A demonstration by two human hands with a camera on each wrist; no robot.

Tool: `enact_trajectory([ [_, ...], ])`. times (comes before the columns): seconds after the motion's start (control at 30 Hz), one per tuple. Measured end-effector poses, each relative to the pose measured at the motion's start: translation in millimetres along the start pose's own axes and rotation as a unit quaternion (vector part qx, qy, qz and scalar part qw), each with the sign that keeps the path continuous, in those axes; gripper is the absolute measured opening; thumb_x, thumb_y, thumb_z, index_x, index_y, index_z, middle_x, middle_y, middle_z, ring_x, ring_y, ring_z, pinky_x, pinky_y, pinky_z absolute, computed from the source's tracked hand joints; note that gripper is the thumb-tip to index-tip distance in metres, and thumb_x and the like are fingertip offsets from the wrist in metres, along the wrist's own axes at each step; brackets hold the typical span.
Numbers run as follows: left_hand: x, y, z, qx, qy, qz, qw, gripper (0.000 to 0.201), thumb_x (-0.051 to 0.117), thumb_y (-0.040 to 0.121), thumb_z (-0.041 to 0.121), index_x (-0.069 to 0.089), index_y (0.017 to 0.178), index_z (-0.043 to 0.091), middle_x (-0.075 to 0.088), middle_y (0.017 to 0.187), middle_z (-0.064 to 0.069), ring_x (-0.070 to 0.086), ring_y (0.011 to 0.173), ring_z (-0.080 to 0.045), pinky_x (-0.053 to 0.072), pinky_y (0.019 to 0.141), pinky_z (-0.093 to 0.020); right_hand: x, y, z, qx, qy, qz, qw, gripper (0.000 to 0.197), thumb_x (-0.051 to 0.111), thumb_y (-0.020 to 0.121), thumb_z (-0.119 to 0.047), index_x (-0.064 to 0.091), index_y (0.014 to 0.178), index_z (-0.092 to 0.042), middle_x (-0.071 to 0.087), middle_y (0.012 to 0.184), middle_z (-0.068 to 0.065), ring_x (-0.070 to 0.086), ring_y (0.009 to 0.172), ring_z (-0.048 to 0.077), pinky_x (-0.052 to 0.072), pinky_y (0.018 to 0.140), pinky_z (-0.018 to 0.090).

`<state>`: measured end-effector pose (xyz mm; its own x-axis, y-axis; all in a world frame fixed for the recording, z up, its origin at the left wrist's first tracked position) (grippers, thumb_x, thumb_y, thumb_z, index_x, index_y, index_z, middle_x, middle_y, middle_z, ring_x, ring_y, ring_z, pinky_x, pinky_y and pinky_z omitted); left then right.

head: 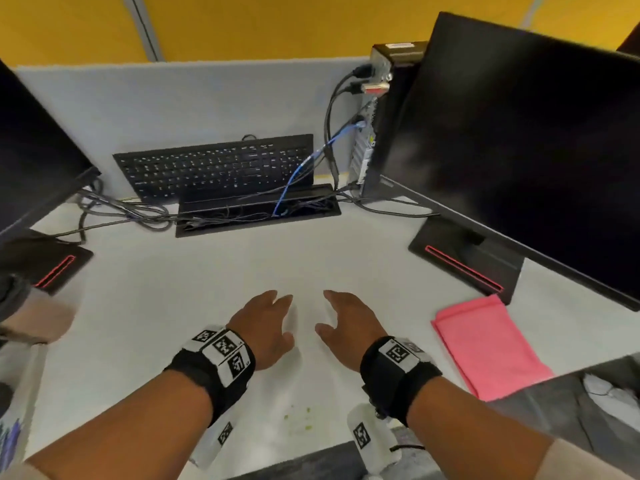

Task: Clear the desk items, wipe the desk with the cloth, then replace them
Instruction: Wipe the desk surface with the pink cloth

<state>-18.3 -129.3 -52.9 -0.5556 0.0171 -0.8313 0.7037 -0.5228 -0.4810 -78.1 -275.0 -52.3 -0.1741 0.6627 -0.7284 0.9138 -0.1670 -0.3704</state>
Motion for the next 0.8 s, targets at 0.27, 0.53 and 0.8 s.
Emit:
enact_trajectory([
  [0.27,26,59,66,0.032,0.092,-0.083,0.992,0.068,0.038,0.096,0.047,0.008,0.153,0.024,0.001,0.162,-0.005,0.006,0.149,-0.029,0.017,0.12,-0.04,-60,-26,98,0.055,-0.018,0.068,0.996,0.05,0.051,0.092,-0.03,0.041,0.14,-0.022,0.041,0.143,-0.001,0.046,0.128,0.017,0.038,0.107,0.033],
  [0.53,28,86,97,0.03,0.134,-0.106,0.985,0.056,0.034,0.098,0.039,0.019,0.151,0.029,0.007,0.161,-0.008,0.019,0.144,-0.036,0.024,0.118,-0.041,-101,-54,198,0.165,-0.178,0.091,0.966,0.056,0.043,0.085,-0.055,0.04,0.137,-0.034,0.037,0.148,0.005,0.028,0.139,0.027,0.028,0.112,0.048],
  [0.8,18,89,99,0.024,0.12,-0.106,0.987,0.05,0.036,0.097,0.03,0.028,0.147,0.034,0.013,0.16,-0.003,0.026,0.141,-0.033,0.028,0.115,-0.043,-86,-54,238,0.209,-0.199,0.059,0.956,0.078,0.035,0.081,-0.069,0.012,0.147,-0.036,0.01,0.158,0.005,0.011,0.145,0.032,0.022,0.111,0.058],
])
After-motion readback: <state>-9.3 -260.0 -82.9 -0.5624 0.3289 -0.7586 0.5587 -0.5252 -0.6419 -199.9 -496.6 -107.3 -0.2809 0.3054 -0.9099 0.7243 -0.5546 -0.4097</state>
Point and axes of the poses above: each hand's wrist, its own y-axis towards the middle knuckle, its own x-axis out of the palm, z = x × y, the point moved 6 cm from there along y, towards the middle knuckle
